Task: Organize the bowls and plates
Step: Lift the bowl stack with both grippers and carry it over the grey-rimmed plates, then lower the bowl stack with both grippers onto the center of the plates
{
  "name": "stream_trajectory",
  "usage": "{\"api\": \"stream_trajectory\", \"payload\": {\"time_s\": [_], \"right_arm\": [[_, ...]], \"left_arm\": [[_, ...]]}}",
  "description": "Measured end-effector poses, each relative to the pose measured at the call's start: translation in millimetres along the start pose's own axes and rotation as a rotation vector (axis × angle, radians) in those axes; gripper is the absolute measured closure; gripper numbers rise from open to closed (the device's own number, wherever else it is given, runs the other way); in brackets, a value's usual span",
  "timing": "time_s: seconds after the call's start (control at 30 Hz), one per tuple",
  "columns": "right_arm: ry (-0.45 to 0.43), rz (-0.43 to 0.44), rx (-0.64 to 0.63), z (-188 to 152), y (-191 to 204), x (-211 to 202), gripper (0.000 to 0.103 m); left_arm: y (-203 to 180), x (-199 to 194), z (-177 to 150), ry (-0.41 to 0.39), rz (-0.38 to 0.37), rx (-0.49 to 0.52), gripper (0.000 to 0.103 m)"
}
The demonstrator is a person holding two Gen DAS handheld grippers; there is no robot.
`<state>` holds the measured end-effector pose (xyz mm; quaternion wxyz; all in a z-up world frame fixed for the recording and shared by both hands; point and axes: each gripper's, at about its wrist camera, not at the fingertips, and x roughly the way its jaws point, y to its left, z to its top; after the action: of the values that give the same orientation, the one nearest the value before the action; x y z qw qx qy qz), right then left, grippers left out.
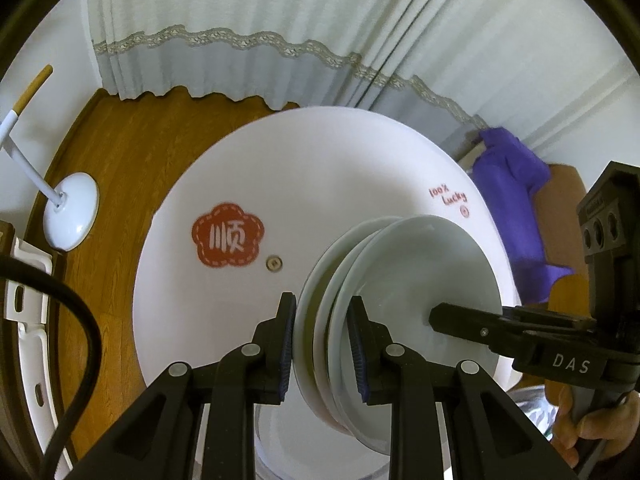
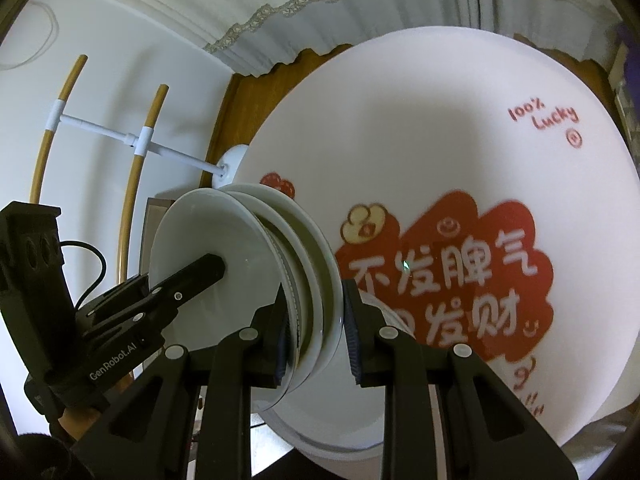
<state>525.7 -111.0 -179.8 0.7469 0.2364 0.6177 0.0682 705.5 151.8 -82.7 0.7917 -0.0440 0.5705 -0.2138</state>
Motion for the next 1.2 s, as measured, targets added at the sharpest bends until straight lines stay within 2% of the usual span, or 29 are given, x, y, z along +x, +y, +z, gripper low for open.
{"api": "stream_trajectory", "payload": {"time_s": [0.37, 0.6, 1.2], "right_arm": [[0.047, -0.013, 0.036, -52, -13, 2, 0.080], [0.072, -0.021, 0.070, -77, -22, 9, 0.080], [0.097, -0.029, 0.083, -87, -26, 21, 0.080]], "left_arm": [[-9, -3, -45, 0.076, -0.008, 0.019, 0.082], [-11, 4, -60, 0.112, -0.014, 0.022, 0.082], [-8, 26, -66, 0.139, -0.016, 0.016, 0.082]]}}
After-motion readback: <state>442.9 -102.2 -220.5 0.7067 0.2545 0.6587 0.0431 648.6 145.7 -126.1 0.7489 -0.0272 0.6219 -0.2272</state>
